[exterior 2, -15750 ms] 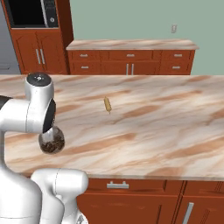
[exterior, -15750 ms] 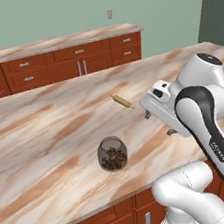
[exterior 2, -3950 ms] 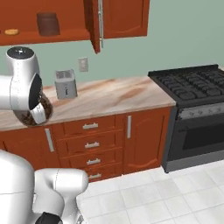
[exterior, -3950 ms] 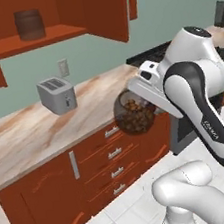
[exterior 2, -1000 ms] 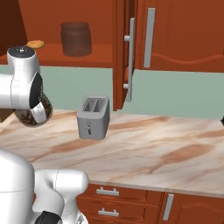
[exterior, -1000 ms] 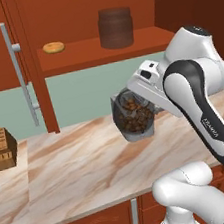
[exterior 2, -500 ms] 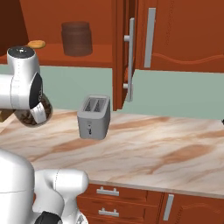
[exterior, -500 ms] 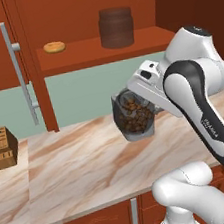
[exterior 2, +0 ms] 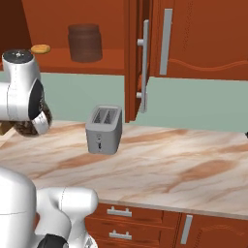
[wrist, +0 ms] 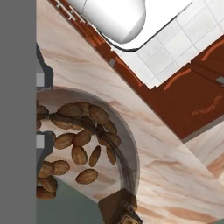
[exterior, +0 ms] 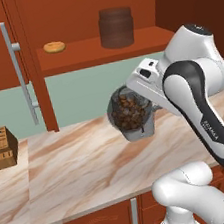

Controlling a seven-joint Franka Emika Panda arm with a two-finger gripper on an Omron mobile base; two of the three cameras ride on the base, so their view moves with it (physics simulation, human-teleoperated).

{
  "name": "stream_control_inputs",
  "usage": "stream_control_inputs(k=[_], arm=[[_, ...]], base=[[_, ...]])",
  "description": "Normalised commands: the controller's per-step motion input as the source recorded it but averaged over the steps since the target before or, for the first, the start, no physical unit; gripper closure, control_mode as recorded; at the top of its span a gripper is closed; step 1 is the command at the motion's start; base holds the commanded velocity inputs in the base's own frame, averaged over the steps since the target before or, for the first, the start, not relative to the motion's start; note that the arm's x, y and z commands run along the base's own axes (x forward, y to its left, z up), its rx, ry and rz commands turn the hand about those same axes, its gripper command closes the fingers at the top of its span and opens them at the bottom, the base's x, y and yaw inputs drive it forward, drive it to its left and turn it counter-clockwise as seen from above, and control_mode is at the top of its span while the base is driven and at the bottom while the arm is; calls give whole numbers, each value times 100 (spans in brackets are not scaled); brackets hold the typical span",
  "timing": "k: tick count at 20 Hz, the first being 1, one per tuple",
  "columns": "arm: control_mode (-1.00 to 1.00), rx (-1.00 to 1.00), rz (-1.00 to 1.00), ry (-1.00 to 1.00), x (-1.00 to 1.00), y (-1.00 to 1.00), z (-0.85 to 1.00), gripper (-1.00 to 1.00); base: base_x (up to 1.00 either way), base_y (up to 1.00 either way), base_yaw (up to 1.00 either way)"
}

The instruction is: Pick the jar and jar from the dining table and place them in the open cabinet. Close the cabinet after placing the objects.

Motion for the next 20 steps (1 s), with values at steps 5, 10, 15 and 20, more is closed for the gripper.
stream_control_inputs(k=[5, 10, 15, 20], arm=[[-100, -13, -9, -12, -11, 7, 66, 100], [-100, -5, -7, -6, -3, -7, 65, 100], [-100, 0, 0, -14, 0, -12, 48, 100], [-100, 0, 0, -19, 0, -1, 28, 100]], base=[[0, 0, 0], [0, 0, 0], [0, 0, 0], [0, 0, 0]])
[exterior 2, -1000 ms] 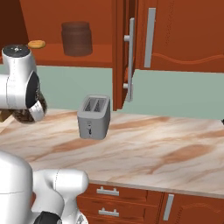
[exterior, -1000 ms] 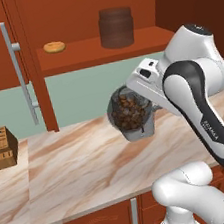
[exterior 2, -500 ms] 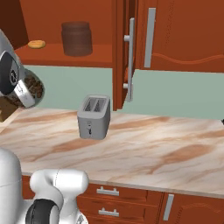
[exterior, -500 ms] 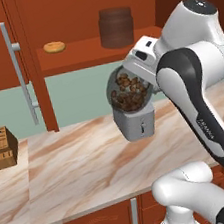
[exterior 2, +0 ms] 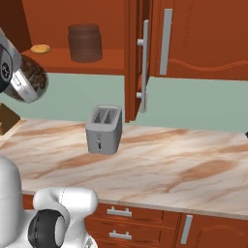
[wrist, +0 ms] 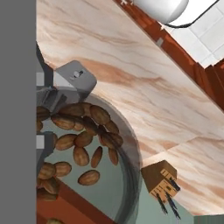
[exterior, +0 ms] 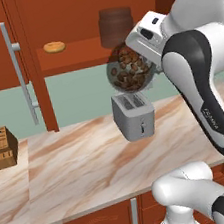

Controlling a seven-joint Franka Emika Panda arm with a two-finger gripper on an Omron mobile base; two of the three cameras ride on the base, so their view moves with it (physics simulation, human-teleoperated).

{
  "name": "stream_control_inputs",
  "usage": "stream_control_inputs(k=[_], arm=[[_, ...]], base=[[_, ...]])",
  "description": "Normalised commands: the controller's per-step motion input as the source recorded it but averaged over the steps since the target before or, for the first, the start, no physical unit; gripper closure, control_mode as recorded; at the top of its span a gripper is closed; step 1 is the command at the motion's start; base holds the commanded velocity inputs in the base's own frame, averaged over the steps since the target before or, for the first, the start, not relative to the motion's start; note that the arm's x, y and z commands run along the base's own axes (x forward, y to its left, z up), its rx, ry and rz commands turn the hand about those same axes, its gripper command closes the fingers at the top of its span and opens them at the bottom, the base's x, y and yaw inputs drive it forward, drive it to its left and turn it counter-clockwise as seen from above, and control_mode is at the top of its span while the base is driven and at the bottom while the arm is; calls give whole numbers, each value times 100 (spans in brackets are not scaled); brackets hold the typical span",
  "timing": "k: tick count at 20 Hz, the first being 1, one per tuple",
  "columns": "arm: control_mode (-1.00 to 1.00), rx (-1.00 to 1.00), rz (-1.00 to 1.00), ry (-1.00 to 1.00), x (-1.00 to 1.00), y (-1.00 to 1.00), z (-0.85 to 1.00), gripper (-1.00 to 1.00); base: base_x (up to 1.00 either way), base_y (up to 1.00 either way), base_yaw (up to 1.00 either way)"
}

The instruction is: Pick the jar and jar from the dining table and place them in the open cabinet. Close the cabinet after placing the objects.

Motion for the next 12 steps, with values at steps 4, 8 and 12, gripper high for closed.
stream_control_inputs(k=[4, 8, 12], arm=[[-100, 0, 0, -21, 10, 5, 11, 100], [-100, 0, 0, -17, 35, 6, 14, 100], [-100, 0, 0, -8, 55, 6, 29, 100]], base=[[0, 0, 0], [0, 0, 0], [0, 0, 0]])
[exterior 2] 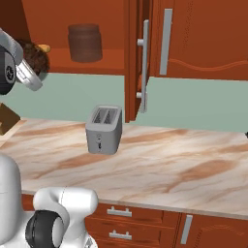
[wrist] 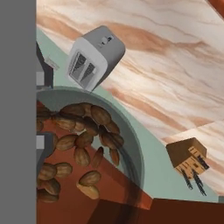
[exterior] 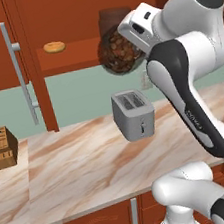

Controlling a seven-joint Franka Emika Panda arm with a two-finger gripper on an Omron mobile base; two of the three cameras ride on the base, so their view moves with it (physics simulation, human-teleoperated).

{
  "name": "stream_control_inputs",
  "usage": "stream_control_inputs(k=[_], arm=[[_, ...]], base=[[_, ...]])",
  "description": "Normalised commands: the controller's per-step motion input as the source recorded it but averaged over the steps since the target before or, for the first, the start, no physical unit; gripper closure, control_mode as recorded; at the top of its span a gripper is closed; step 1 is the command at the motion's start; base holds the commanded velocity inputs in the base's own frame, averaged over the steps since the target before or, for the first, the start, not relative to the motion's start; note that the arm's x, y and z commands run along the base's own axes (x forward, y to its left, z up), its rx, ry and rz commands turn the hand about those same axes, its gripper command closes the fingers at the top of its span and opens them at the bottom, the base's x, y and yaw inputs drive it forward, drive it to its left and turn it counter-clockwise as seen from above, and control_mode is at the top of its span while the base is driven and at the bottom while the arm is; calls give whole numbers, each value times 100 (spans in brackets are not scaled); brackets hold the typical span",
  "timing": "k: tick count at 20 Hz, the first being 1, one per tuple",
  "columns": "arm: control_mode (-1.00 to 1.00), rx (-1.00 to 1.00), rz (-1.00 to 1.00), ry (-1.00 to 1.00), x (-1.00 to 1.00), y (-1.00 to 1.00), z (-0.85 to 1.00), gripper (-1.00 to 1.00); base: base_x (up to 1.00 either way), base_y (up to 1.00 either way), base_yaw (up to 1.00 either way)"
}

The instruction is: Pick the jar and jar from the dining table and place them in the open cabinet. Close the cabinet after placing the objects.

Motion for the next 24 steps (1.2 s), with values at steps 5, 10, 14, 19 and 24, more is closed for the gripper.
stream_control_inputs(k=[5, 10, 14, 19, 24], arm=[[-100, 0, 0, 0, 64, 6, 26, 100], [-100, 0, 0, 0, 54, 2, 21, 100], [-100, 0, -2, 0, 58, 21, 9, 100], [-100, -3, -3, 3, 73, 38, -1, 100], [-100, -1, -1, 1, 42, 16, 0, 100]], base=[[0, 0, 0], [0, 0, 0], [0, 0, 0], [0, 0, 0], [0, 0, 0]])
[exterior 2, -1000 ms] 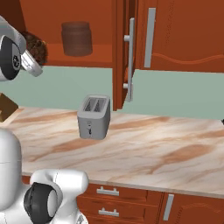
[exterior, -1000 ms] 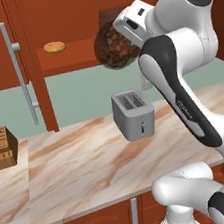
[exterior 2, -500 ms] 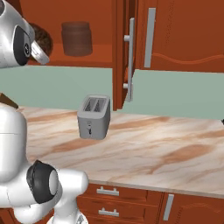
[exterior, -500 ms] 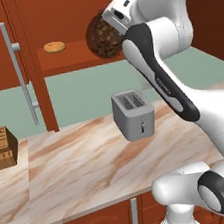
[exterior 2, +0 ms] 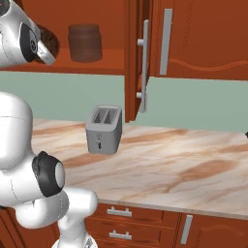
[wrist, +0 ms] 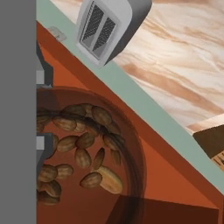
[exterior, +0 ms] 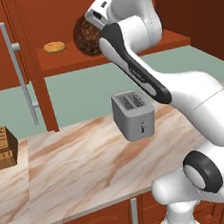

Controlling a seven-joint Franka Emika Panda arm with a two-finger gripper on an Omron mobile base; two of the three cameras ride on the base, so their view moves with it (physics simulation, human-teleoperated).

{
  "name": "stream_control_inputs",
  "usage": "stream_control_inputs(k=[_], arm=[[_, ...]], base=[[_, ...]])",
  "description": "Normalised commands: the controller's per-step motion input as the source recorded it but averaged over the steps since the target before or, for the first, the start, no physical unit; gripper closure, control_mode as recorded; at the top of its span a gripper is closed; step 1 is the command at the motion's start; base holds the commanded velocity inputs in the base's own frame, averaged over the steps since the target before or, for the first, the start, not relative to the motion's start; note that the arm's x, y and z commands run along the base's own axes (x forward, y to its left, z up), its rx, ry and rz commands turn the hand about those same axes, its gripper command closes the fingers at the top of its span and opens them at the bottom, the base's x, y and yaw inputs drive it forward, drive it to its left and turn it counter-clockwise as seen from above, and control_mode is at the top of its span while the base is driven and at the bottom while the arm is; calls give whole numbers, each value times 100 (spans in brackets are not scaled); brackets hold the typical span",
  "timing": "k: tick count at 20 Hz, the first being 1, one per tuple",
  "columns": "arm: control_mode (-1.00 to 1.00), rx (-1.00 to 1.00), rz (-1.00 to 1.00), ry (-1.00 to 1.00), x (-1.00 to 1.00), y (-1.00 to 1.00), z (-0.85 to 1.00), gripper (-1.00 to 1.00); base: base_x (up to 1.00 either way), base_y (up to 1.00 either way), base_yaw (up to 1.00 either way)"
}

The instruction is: Pick the jar and jar from the dining table and place them in the open cabinet. Close the cabinet after placing the objects.

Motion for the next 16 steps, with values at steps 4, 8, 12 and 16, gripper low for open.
stream_control_inputs(k=[4, 8, 12, 16], arm=[[-100, 0, 0, 2, 0, 0, -1, 100], [-100, 0, 0, 6, 5, 2, -2, 100], [-100, 0, 0, 1, 9, 2, -17, 100], [-100, 0, 0, 0, 18, 6, -28, 100]], base=[[0, 0, 0], [0, 0, 0], [0, 0, 0], [0, 0, 0]])
